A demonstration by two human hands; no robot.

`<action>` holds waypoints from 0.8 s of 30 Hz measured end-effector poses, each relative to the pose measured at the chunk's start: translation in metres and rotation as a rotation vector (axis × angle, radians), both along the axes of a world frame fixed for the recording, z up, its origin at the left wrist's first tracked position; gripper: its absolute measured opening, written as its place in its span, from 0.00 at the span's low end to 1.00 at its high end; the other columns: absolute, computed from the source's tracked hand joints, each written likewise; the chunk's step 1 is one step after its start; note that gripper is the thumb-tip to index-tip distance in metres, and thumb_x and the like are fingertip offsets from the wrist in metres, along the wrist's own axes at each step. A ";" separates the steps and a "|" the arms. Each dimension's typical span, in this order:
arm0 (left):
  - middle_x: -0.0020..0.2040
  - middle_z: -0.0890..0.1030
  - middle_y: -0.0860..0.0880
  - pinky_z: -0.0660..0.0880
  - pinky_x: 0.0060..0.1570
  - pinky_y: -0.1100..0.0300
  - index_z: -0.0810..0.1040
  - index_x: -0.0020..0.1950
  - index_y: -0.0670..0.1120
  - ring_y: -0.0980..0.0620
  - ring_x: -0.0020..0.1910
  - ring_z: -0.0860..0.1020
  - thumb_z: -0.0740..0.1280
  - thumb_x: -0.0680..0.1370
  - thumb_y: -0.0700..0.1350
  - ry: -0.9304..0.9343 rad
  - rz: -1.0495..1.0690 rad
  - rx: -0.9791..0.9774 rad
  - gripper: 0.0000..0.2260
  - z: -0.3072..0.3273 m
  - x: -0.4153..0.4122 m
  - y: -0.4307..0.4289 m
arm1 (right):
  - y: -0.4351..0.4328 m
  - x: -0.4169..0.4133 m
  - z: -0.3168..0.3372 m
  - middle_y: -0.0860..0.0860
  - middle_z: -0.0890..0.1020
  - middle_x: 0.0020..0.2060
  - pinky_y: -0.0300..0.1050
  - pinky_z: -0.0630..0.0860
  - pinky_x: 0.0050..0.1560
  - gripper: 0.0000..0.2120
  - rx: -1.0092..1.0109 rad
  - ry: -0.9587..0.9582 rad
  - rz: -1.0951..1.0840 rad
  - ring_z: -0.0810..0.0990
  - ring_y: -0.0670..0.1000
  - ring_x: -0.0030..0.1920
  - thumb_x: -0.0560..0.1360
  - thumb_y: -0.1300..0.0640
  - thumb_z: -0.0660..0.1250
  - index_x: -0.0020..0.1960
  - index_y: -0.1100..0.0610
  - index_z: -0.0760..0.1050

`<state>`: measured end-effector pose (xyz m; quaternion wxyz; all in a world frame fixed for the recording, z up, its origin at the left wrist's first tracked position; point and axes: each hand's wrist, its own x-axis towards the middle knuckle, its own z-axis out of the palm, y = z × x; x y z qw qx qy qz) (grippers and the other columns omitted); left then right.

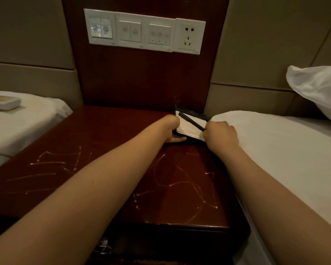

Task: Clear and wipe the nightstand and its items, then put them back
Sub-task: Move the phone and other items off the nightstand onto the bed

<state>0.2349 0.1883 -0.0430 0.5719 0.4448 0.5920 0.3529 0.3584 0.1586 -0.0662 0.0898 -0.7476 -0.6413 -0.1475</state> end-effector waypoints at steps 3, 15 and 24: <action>0.65 0.72 0.40 0.70 0.12 0.63 0.69 0.64 0.39 0.43 0.52 0.76 0.50 0.82 0.35 -0.073 0.061 0.010 0.14 0.002 -0.003 -0.002 | 0.000 -0.002 -0.002 0.59 0.79 0.52 0.47 0.69 0.49 0.11 0.058 0.153 0.003 0.75 0.60 0.54 0.76 0.60 0.58 0.53 0.60 0.76; 0.36 0.72 0.47 0.73 0.20 0.64 0.66 0.37 0.45 0.52 0.34 0.71 0.49 0.82 0.36 -0.230 0.033 0.072 0.15 0.042 -0.075 -0.058 | -0.018 -0.057 0.030 0.54 0.79 0.50 0.42 0.72 0.46 0.05 0.177 1.360 0.193 0.75 0.51 0.51 0.75 0.58 0.67 0.50 0.57 0.78; 0.40 0.71 0.46 0.75 0.23 0.60 0.67 0.57 0.42 0.52 0.37 0.71 0.51 0.81 0.35 -0.260 0.217 0.114 0.08 0.059 -0.180 -0.132 | -0.069 -0.158 0.053 0.51 0.77 0.42 0.35 0.69 0.24 0.06 0.040 1.517 0.348 0.73 0.47 0.35 0.75 0.57 0.67 0.51 0.57 0.77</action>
